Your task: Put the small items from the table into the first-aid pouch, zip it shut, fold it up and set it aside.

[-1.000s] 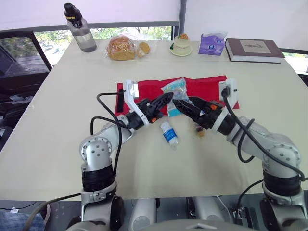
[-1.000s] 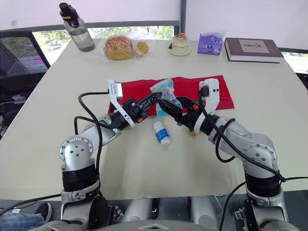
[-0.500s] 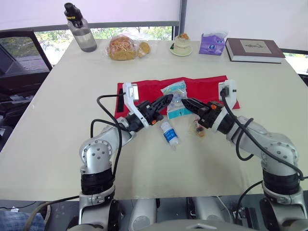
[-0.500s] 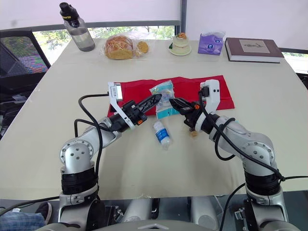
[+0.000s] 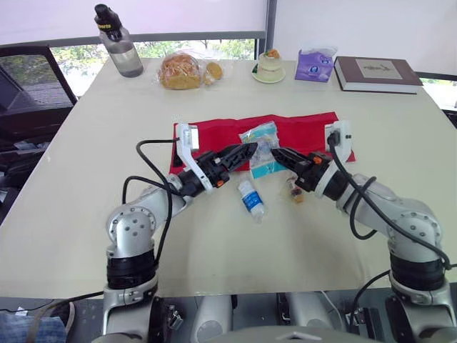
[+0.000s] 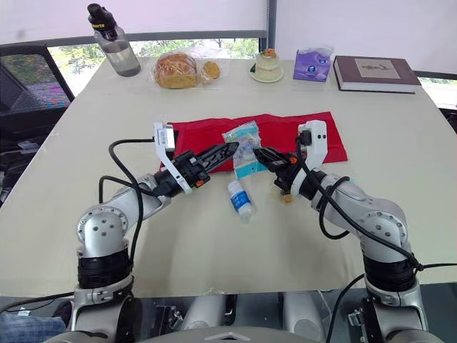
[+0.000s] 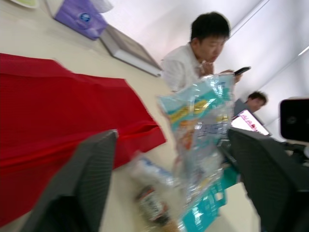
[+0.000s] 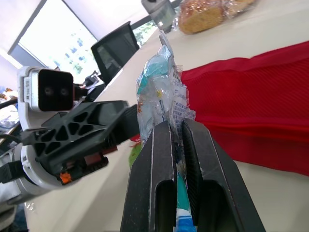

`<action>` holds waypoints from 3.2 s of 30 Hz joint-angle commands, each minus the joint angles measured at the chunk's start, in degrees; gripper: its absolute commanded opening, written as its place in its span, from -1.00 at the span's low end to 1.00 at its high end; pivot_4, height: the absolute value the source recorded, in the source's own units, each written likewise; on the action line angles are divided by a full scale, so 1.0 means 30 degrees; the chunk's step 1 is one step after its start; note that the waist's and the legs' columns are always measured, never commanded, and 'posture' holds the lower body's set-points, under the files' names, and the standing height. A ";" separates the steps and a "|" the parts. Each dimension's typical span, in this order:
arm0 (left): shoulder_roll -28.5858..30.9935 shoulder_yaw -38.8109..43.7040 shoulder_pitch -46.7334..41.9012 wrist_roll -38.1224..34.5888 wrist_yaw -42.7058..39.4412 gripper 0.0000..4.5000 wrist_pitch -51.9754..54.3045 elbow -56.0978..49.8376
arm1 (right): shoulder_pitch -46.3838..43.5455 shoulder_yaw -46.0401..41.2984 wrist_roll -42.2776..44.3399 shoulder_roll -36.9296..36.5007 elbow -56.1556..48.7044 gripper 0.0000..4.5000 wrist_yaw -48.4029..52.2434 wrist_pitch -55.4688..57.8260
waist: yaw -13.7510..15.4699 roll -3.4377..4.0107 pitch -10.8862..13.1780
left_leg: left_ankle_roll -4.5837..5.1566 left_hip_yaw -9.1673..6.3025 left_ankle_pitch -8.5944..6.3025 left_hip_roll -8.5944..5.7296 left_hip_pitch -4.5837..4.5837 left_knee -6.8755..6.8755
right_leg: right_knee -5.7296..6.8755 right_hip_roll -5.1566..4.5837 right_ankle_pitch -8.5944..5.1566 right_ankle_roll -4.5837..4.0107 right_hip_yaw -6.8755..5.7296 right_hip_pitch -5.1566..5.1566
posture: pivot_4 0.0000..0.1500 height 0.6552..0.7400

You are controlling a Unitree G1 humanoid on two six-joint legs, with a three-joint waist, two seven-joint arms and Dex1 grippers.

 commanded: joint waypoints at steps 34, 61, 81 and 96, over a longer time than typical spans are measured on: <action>0.6734 -0.7691 -0.7083 2.1344 -1.0528 0.42 -1.7787 1.6199 | 0.1680 -0.0804 -0.1340 0.0243 -0.1373 -1.00 0.0041 -0.0830 | -0.0006 0.0001 0.0006 | 0.0003 0.0189 0.0000 0.0020 -0.0094 -0.0110 | 0.0010 0.0002 0.0005 0.0011 0.0181 -0.0204 | 1.00 0.97; 0.0528 -0.7548 -1.1164 1.9811 -1.5730 -0.99 -1.9229 2.0503 | -0.1233 -0.0704 -0.2120 0.4067 0.5466 -1.00 -0.3429 0.1529 | -0.0075 -0.0006 0.0004 | 0.0008 0.0177 0.0000 0.0022 -0.0134 0.0004 | 0.0068 0.0035 0.0033 0.0050 0.0189 -0.0215 | 1.00 0.97; -0.0186 -0.7007 -0.9820 1.9084 -1.6366 -0.99 -1.7747 1.8421 | -0.4000 -0.4166 -0.0139 0.6100 0.9662 -1.00 -0.5230 0.3844 | -0.0115 -0.0005 0.0003 | 0.0009 0.0169 0.0000 0.0022 -0.0128 0.0014 | 0.0119 0.0034 0.0034 0.0048 0.0187 -0.0218 | 1.00 0.97; -0.0579 -0.7174 -0.7456 1.7962 -1.5840 -0.99 -1.3724 1.3777 | -0.4052 -0.5376 -0.1142 1.0779 0.9532 -1.00 -0.5275 -0.1089 | -0.0519 0.0001 0.0002 | 0.0008 0.0171 0.0001 0.0024 -0.0104 0.0015 | 0.0183 0.0030 0.0034 0.0047 0.0204 -0.0227 | 1.00 0.97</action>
